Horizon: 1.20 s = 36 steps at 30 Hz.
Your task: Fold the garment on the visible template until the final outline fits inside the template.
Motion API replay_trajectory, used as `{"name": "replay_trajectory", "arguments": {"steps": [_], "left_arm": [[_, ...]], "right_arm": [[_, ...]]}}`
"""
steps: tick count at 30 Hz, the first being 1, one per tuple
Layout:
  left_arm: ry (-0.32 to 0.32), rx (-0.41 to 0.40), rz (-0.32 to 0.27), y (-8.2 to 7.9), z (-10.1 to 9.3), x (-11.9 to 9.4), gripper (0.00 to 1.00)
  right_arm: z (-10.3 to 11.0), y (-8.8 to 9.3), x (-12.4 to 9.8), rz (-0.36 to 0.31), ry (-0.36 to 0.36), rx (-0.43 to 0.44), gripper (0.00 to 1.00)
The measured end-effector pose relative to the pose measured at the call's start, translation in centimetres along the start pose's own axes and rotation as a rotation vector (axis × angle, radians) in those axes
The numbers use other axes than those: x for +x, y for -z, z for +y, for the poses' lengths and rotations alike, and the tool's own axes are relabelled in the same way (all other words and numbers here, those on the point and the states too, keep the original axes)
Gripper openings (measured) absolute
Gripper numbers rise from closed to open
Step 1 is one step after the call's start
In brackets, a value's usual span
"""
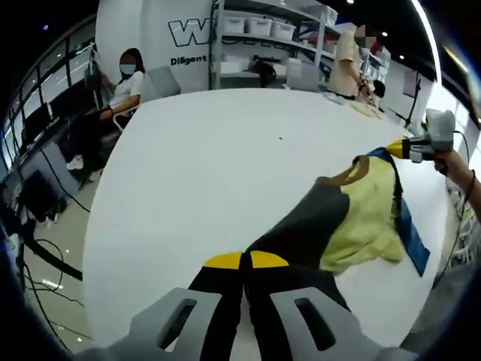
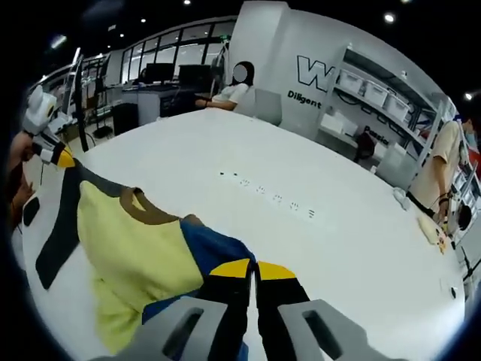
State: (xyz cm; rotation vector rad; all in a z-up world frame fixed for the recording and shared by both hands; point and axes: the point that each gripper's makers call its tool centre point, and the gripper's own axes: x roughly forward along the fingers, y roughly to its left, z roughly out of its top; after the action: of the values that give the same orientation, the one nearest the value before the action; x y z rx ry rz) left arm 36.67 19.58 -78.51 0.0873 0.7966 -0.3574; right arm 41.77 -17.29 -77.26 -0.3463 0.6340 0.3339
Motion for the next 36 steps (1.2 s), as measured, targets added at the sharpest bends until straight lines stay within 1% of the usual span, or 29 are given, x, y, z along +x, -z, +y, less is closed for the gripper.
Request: {"name": "replay_trajectory", "arguments": {"steps": [2,4,6,7,8,10,12,13,15,17,19,21,24,27,33,36], "left_arm": [[-0.003,0.010,0.019,-0.1,0.3,0.8,0.00],[-0.008,0.017,0.030,-0.1,0.5,1.1,0.00],[-0.017,0.033,0.032,-0.6,0.7,1.4,0.00],[-0.025,0.041,0.021,-1.0,0.8,1.4,0.00],[-0.042,0.051,-0.008,-1.7,1.0,1.4,0.00],[-0.060,0.076,-0.023,-2.0,1.2,1.5,0.00],[-0.063,0.085,0.003,-1.6,1.3,2.1,0.00],[-0.057,0.083,0.026,-1.1,1.3,2.5,0.00],[-0.061,0.083,0.032,-0.9,1.4,3.0,0.00],[-0.069,0.104,0.047,-0.7,1.5,3.3,0.00],[-0.071,0.092,0.074,-0.1,1.7,4.0,0.00],[-0.066,0.080,0.097,0.4,1.8,4.2,0.00],[-0.059,0.059,0.138,1.4,1.9,4.7,0.00],[-0.050,0.057,0.171,2.3,1.9,5.1,0.00],[-0.046,0.058,0.205,3.0,2.0,6.0,0.00],[-0.053,0.057,0.211,3.2,2.1,6.5,0.00]], "right_arm": [[-0.1,0.3,0.7,0.014,-0.008,0.005,0.00],[0.0,0.4,1.2,0.022,-0.014,0.005,0.00],[-0.1,0.3,1.5,0.017,-0.014,-0.004,0.00],[-0.2,0.1,1.5,0.009,-0.008,-0.010,0.00],[-0.4,-0.4,1.4,-0.018,0.000,-0.016,0.00],[-0.6,-0.9,1.5,-0.041,0.008,-0.026,0.00],[-0.6,-0.7,1.8,-0.036,0.006,-0.037,0.00],[-0.6,-0.5,2.2,-0.031,0.006,-0.029,0.00],[-0.3,0.3,2.9,-0.002,-0.009,-0.015,0.00],[0.0,0.9,3.3,0.016,-0.015,-0.011,0.00],[0.2,1.7,4.0,0.041,-0.021,-0.020,0.00],[0.2,2.1,4.2,0.055,-0.025,-0.025,0.00],[0.4,3.2,4.6,0.096,-0.034,0.022,0.00],[0.4,4.1,5.2,0.121,-0.043,0.036,0.00],[0.6,4.9,6.1,0.139,-0.055,0.047,0.00],[0.6,5.2,6.5,0.145,-0.058,0.050,0.00]]}}
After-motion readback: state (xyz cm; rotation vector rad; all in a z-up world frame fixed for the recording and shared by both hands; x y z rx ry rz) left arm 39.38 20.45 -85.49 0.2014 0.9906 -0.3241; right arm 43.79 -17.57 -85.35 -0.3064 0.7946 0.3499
